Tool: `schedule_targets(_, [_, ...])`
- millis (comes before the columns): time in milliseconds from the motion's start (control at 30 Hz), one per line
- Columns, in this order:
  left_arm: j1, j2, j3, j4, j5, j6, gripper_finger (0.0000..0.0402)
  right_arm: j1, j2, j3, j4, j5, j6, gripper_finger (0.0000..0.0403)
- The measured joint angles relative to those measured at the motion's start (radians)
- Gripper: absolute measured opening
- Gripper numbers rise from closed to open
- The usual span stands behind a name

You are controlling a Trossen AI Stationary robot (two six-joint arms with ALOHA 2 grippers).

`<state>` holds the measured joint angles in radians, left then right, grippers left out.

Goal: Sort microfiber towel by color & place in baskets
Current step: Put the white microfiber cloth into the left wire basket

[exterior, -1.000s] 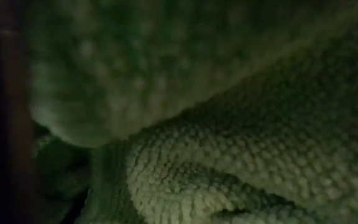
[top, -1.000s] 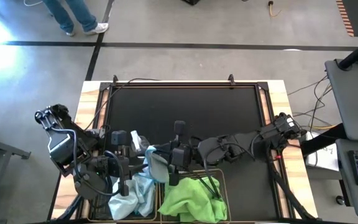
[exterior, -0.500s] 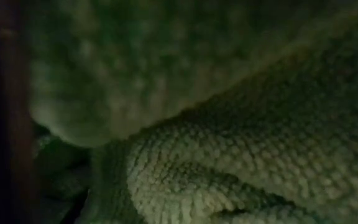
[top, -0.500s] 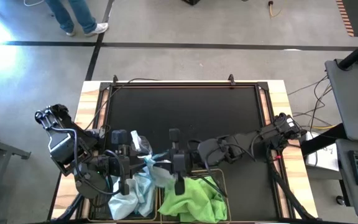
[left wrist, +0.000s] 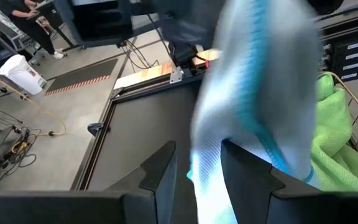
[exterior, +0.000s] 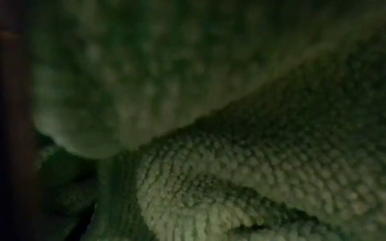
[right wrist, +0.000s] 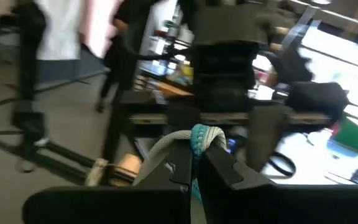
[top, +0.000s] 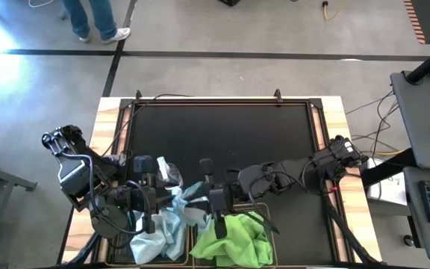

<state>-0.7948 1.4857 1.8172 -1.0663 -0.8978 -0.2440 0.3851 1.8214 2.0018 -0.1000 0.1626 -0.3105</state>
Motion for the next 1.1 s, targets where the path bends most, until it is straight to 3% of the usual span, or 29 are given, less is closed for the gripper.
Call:
schedule_targets(167, [0.0,0.0,0.0,-0.006,0.0,0.0,0.0111,-0.002,0.0,0.0,0.001,-0.02,0.004,0.0009])
schedule_targets(367, [0.0,-0.001,0.0,-0.005,0.006,-0.008,0.0111,-0.023,0.0,0.0,0.001,0.12,-0.048,0.0009])
schedule_targets(1100, [0.0,-0.001,0.0,-0.004,0.047,-0.027,0.0111,-0.063,0.0,0.0,-0.001,0.19,-0.118,0.0009])
